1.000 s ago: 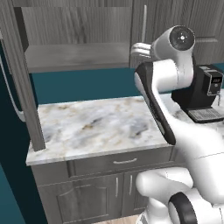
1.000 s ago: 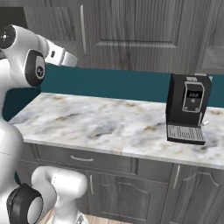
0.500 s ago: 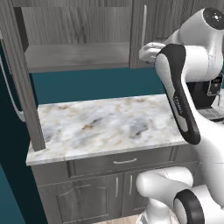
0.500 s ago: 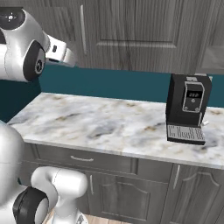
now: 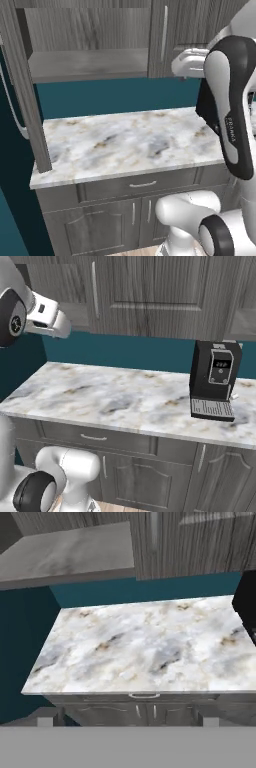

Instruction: Close all open cabinet doors.

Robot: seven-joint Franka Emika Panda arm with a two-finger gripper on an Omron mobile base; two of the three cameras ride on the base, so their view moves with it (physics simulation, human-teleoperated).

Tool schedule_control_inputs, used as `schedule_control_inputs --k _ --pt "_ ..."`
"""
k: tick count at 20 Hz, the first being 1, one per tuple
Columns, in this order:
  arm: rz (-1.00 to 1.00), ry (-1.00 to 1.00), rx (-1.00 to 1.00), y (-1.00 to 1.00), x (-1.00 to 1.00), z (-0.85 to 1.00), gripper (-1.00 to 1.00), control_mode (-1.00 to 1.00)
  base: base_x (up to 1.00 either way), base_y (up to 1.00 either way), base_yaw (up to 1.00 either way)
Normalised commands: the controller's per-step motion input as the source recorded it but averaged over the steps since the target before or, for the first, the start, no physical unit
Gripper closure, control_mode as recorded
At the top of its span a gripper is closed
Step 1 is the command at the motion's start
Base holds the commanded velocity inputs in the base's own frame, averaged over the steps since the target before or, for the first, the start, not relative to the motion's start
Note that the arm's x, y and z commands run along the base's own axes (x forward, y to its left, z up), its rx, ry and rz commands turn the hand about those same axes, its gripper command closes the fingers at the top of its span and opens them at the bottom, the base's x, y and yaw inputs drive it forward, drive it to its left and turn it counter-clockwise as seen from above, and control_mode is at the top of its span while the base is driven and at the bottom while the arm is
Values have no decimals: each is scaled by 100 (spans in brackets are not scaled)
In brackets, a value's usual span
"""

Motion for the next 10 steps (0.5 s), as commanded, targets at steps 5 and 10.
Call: schedule_control_inputs --k 5,10 --pt "1 -24 0 13 -98 -23 -100 -100 0 0 0" --pt "2 -18 0 29 -78 -16 -100 -100 0 0 0"
